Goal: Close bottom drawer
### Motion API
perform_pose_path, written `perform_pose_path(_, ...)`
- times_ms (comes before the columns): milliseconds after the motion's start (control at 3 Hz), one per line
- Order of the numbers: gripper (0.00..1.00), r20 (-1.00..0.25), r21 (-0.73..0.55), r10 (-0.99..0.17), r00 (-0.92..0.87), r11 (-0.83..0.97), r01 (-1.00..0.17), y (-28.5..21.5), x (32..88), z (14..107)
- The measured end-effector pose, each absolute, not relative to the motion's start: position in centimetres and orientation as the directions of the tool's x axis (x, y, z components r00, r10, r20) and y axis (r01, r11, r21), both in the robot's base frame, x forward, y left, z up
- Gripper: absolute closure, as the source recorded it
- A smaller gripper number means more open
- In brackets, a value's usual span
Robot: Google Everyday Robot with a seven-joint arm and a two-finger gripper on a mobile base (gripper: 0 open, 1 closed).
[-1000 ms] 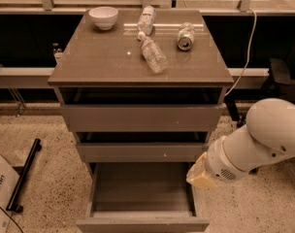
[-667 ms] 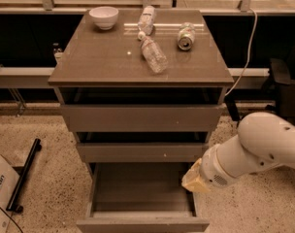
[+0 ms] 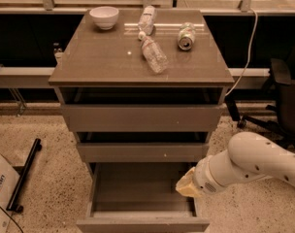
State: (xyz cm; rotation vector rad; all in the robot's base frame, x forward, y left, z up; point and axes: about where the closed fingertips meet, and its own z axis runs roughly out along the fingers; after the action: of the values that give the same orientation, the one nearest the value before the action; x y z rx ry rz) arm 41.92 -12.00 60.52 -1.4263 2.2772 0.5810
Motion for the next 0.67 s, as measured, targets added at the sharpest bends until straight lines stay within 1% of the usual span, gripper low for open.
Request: perform_pose_path(667,1.0,-0.519,0.161,-0.743,-0.422,0.399,-0.903,-11.2,41.5,58.5)
